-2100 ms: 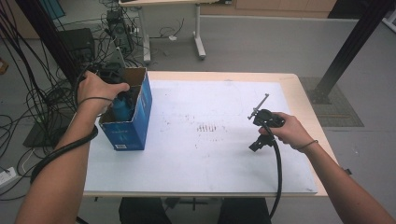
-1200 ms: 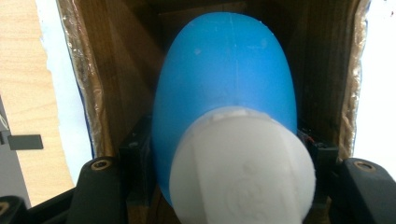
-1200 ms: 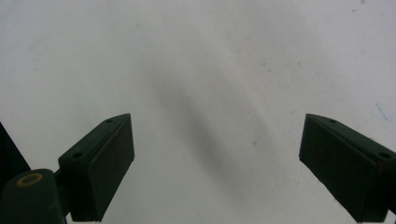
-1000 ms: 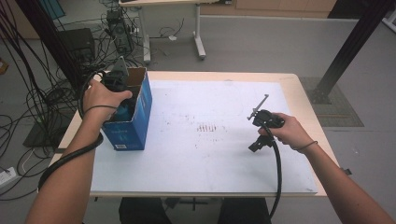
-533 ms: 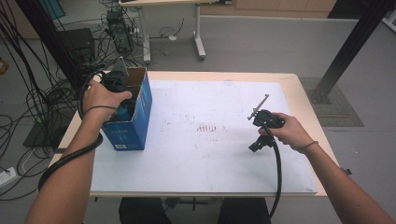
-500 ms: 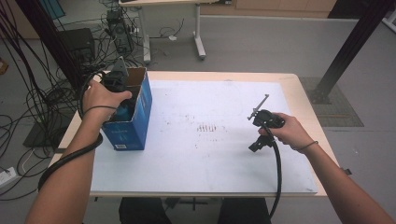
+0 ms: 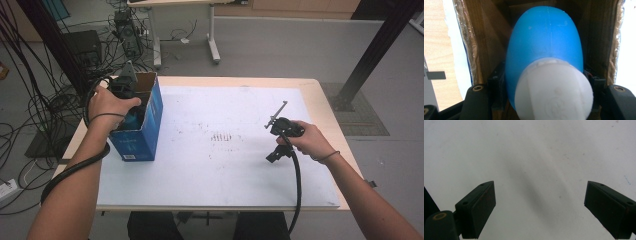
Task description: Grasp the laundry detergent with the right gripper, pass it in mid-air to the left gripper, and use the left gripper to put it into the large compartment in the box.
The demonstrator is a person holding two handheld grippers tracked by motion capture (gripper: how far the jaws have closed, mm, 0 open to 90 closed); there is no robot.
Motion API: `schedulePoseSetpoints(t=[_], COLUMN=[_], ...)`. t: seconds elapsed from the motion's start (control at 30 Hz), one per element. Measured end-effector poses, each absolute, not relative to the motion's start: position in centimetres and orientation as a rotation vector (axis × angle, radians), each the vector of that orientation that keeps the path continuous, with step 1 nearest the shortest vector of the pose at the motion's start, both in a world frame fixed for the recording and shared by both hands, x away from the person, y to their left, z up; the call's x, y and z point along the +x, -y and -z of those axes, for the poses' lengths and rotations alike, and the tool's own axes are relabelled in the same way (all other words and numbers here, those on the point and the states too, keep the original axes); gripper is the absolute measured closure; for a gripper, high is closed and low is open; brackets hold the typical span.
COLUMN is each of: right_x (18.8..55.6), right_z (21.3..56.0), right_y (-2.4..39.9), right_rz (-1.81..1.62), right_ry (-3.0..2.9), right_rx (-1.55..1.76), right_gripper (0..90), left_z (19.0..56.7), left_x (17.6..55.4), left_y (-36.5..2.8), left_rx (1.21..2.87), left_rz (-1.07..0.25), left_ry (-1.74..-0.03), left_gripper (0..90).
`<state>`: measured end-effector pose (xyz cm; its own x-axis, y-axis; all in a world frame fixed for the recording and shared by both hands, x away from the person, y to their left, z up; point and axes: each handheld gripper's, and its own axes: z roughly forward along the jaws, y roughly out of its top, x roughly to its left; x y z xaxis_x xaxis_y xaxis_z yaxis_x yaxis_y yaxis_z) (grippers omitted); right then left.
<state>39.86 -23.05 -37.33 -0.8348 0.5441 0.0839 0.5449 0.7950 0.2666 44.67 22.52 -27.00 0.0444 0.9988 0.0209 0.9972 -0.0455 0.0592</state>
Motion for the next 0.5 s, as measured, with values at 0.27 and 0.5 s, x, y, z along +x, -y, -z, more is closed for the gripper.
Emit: schedulePoseSetpoints(t=[0.27, 0.5], right_x=[39.86, 39.88], right_z=[37.32, 37.33], right_y=[22.98, 22.96], right_rz=[0.439, 0.438], right_ry=[2.975, 2.973], right_rx=[-0.904, -0.908], right_gripper=[10.3, 10.3], left_z=[27.00, 27.00], left_x=[44.74, 44.76], left_y=[-22.61, -22.62], left_rx=[2.248, 2.244], left_rz=[-0.084, -0.081], left_ry=[-2.153, -2.156], left_gripper=[37.1, 37.1])
